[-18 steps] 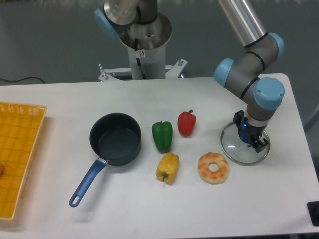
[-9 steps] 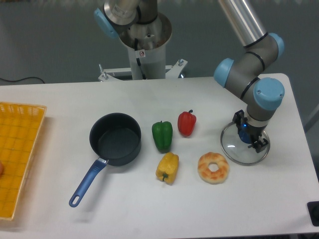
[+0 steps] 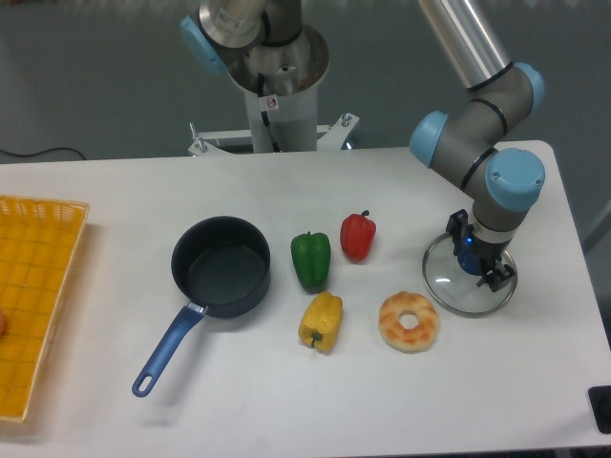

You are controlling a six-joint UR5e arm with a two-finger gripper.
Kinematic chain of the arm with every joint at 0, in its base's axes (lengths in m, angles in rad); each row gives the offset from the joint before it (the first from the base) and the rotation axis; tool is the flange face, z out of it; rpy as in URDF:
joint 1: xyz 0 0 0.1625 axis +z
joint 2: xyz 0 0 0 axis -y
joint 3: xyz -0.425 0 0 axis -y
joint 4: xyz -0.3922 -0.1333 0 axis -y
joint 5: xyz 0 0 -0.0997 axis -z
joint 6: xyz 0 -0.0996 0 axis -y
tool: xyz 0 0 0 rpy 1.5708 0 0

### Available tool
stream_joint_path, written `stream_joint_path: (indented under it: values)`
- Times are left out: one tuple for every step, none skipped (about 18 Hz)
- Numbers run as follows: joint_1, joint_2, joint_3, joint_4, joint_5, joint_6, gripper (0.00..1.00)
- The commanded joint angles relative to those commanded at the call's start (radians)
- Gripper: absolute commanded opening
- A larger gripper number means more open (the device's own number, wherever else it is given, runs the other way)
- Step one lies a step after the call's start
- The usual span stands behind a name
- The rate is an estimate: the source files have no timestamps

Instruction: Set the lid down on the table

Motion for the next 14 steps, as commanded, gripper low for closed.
stream_joint_path:
  values:
    - [0.000, 0.002, 0.000, 0.000, 0.000, 0.000, 0.79]
    - [0.000, 0.003, 0.002, 0.000, 0.000, 0.000, 0.79]
    - [0.002, 0.005, 0.002, 0.000, 0.000, 0.000, 0.81]
    - [0.002, 0.005, 0.000, 0.000, 0.000, 0.000, 0.83]
    - [0.002, 0.005, 0.000, 0.000, 0.000, 0.000, 0.83]
    - [0.002, 0.006, 0.002, 0.000, 0.000, 0.000, 0.84]
    - [0.002, 0.008, 0.000, 0.000, 0.000, 0.000, 0.86]
    - [0.002, 0.011, 0.002, 0.000, -0.002, 0.000, 0.88]
    - [0.002, 0.017, 0.002, 0.000, -0.002, 0.000, 0.91]
    - [0.002, 0.018, 0.002, 0.000, -0.002, 0.000, 0.94]
    - [0.000, 0.026, 0.002, 0.000, -0.002, -0.002, 0.98]
    - [0.000, 0.031, 0.002, 0.000, -0.002, -0.008, 0.99]
    - [-0.002, 0.032, 0.003, 0.000, -0.002, -0.009, 0.99]
    - [-0.002, 0.032, 0.005, 0.000, -0.002, -0.011, 0.99]
